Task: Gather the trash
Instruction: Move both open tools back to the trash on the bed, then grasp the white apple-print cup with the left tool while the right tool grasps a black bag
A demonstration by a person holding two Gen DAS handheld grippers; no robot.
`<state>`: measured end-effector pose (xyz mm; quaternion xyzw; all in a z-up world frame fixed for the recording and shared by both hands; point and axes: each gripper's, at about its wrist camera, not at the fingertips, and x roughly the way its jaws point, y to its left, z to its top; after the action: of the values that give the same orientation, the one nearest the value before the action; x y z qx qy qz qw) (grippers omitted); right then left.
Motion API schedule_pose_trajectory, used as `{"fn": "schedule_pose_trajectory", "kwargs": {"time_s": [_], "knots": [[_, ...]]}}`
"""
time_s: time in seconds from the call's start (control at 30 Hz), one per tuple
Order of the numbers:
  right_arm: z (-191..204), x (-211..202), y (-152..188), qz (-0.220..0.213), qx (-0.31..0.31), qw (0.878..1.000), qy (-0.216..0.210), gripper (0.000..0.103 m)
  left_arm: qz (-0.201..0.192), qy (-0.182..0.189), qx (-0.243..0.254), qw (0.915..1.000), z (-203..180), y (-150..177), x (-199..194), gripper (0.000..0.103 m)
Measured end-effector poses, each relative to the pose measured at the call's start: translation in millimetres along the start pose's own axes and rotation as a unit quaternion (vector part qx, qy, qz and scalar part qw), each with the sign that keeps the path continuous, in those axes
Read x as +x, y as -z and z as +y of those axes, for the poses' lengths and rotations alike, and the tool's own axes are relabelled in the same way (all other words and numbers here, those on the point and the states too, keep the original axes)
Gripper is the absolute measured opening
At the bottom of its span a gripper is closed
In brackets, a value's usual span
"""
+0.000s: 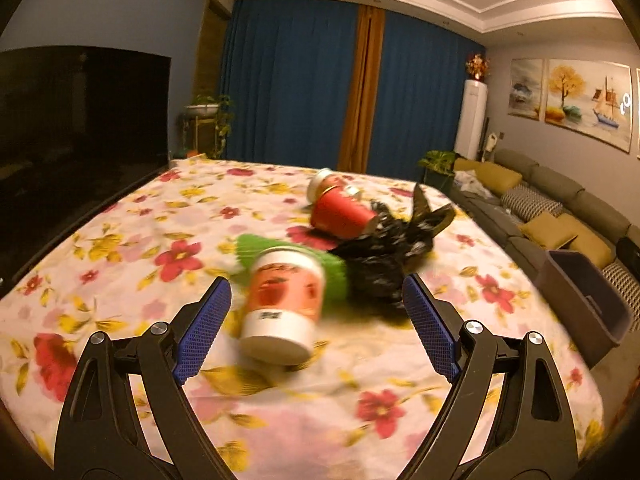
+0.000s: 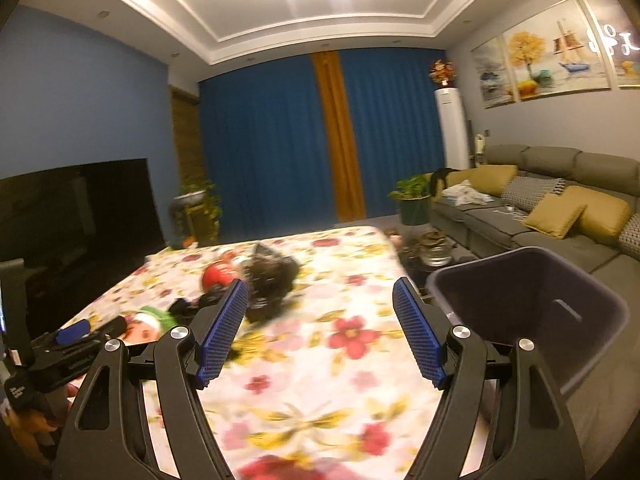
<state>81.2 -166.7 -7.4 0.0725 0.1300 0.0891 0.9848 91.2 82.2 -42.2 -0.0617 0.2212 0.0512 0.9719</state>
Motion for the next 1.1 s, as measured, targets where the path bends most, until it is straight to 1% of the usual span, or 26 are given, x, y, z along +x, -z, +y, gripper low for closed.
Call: {"fn": "schedule_pose_trajectory", "kwargs": {"time_s": [0.1, 0.17, 0.27, 0.5, 0.57, 0.6, 0.63, 0.67, 0.73, 0.87, 1.0, 1.1], "knots": [[17.8, 8.1, 1.6, 0.004, -0.006, 1.0, -0.012, 0.074, 0.011, 0.001, 0.005, 0.9999, 6.6, 3.0, 6.3, 0.086], [29.7, 13.1, 2.2, 0.008, -0.01, 1.0, -0.023, 0.074, 0.03, 0.013, 0.002, 0.9995, 12.8, 2.9, 17.6, 0.086], [44.1, 18.5, 1.6, 0.011, -0.016, 0.999, -0.032, 0.074, 0.05, 0.019, -0.006, 0.9985, 17.5, 2.9, 31.5, 0.086], [63.4, 32.5, -5.4, 0.012, -0.028, 0.999, -0.044, 0.074, 0.093, 0.026, -0.008, 0.9953, 22.7, 2.3, 63.7, 0.086], [65.8, 39.2, -6.3, 0.016, -0.03, 0.998, -0.047, 0.074, 0.117, 0.034, -0.019, 0.9923, 27.0, 3.1, 74.8, 0.081], [69.0, 42.7, -6.4, 0.019, -0.032, 0.998, -0.05, 0.074, 0.124, 0.038, -0.023, 0.9913, 30.1, 3.4, 79.0, 0.08], [69.6, 43.9, -5.9, 0.02, -0.033, 0.998, -0.051, 0.074, 0.135, 0.045, -0.029, 0.9894, 32.8, 4.0, 84.2, 0.076], [71.9, 46.2, -5.6, 0.023, -0.036, 0.998, -0.053, 0.074, 0.143, 0.049, -0.032, 0.9879, 33.7, 4.8, 87.4, 0.069], [79.2, 52.6, -4.4, 0.03, -0.041, 0.997, -0.057, 0.074, 0.155, 0.065, -0.041, 0.9848, 36.7, 6.6, 92.6, 0.059], [91.2, 67.5, -1.0, 0.047, -0.046, 0.996, -0.063, 0.074, 0.149, 0.083, -0.064, 0.9833, 45.2, 7.9, 90.0, 0.057], [101.3, 79.9, 2.8, 0.063, -0.052, 0.994, -0.065, 0.074, 0.128, 0.09, -0.061, 0.9858, 48.3, 6.4, 73.8, 0.056], [109.5, 88.5, 4.6, 0.072, -0.057, 0.994, -0.066, 0.074, 0.106, 0.101, -0.071, 0.9867, 55.8, 2.7, 56.5, 0.056]]}}
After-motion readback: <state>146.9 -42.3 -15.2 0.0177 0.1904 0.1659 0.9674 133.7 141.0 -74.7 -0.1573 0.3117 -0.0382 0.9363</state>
